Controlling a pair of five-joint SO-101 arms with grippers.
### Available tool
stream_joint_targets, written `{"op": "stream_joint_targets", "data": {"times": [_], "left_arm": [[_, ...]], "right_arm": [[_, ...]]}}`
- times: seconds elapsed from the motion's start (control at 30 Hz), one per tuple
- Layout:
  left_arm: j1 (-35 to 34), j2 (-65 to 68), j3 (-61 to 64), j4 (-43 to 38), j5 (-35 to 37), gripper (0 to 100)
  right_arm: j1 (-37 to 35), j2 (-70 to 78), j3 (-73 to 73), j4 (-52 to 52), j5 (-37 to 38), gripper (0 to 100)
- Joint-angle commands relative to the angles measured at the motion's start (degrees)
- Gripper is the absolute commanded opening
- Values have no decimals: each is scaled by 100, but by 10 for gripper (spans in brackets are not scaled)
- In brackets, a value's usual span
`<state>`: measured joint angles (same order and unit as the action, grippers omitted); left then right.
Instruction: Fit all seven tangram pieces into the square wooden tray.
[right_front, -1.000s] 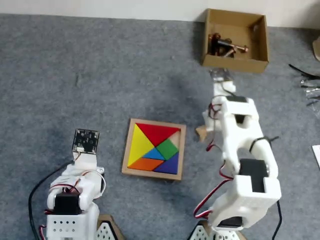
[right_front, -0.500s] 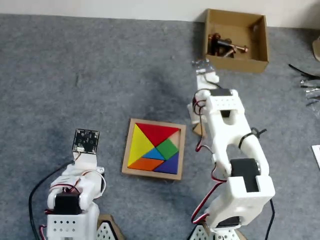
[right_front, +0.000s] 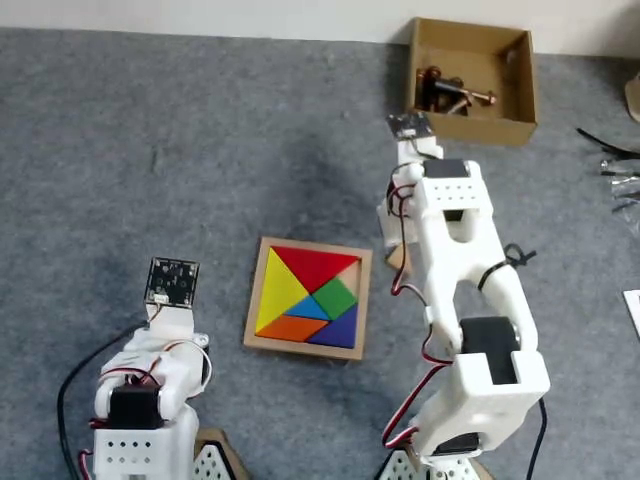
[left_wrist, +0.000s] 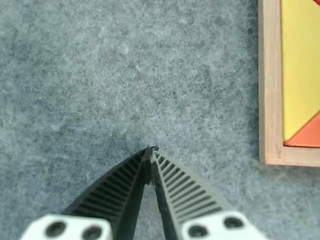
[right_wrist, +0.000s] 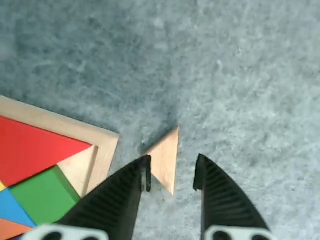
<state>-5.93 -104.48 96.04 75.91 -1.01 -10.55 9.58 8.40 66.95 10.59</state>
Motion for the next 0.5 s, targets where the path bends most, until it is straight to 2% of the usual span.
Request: {"op": "stream_joint_targets", "data": {"times": [0.0, 0.47], "left_arm": [[66, -57, 101, 18, 9, 5], [66, -57, 101, 18, 9, 5]], "right_arm": [[-163, -92, 110, -233, -35, 152], [-374, -84, 426, -497, -44, 153]]}}
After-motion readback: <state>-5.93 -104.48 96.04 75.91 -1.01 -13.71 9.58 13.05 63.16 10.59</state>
